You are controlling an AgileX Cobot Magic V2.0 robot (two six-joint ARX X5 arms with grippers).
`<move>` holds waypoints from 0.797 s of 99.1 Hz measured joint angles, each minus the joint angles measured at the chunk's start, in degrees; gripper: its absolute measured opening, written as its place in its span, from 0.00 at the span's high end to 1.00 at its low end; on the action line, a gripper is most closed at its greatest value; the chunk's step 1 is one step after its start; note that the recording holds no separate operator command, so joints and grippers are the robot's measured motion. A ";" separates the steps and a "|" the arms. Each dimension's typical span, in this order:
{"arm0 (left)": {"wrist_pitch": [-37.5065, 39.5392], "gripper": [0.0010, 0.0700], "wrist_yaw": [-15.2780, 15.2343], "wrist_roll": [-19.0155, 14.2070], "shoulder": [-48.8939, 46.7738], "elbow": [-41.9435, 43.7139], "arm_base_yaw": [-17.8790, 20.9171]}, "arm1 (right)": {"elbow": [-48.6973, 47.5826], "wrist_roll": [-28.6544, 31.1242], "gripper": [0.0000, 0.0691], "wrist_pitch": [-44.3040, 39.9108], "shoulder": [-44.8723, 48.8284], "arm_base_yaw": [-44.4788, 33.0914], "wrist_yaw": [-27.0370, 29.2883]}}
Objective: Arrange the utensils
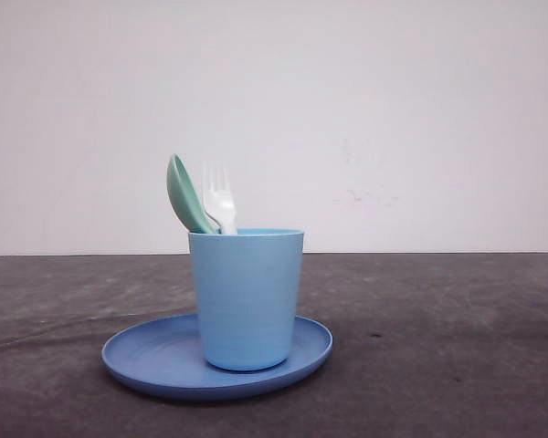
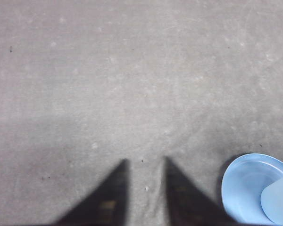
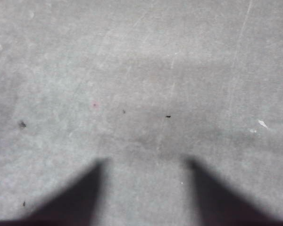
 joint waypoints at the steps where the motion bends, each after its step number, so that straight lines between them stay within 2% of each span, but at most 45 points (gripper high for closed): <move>1: 0.00 0.95 0.00 0.00 0.00 0.00 0.00 | 0.00 0.02 0.82 0.00 0.00 0.00 -0.02; 6: -0.02 0.97 0.00 0.00 0.00 0.00 0.00 | 0.00 0.07 0.91 0.07 0.00 0.00 -0.04; 16: 0.09 0.98 0.00 0.02 0.00 0.00 0.00 | 0.00 0.09 0.97 0.07 0.00 0.00 -0.04; 68: 0.04 0.98 -0.09 0.04 -0.02 0.00 -0.04 | 0.00 0.13 0.98 7.56 0.00 0.00 -0.04; 73: 0.04 0.98 -1.79 0.31 -0.31 0.00 -0.02 | 0.00 0.15 0.98 8.46 0.00 0.00 -0.07; 79: 0.52 0.98 -5.92 1.36 -1.42 -0.15 0.09 | 0.00 0.17 0.98 9.75 0.00 0.00 -0.07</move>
